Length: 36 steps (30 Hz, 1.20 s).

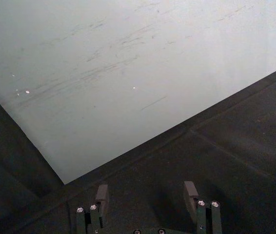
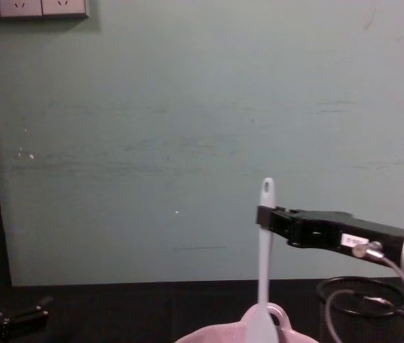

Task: Use the one hand to pick up the spoon and stir the clear water in the bowl.

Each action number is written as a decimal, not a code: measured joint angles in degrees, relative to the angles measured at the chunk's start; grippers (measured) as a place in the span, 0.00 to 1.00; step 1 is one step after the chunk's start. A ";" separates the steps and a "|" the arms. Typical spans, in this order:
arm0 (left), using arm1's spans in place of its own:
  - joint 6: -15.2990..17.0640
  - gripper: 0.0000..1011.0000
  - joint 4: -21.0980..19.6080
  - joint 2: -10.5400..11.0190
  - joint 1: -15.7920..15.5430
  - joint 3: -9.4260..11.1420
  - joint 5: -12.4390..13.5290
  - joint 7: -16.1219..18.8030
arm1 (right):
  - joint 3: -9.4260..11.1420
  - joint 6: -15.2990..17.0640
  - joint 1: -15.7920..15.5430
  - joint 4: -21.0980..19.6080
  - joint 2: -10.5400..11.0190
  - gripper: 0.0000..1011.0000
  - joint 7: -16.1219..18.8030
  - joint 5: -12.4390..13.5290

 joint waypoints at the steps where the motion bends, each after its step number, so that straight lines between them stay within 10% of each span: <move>1: 0.00 0.99 0.00 0.00 0.00 0.00 0.00 0.00 | 0.45 0.03 -0.39 -0.39 0.38 0.11 -0.12 -0.05; 14: 0.00 0.99 0.00 0.00 0.00 0.00 0.00 0.00 | 1.57 0.79 -3.76 -4.29 2.12 0.11 -0.08 0.18; 36: 0.00 0.99 0.00 0.00 0.00 0.00 0.00 0.00 | -3.26 1.13 -3.50 -5.16 -0.80 0.11 2.71 1.81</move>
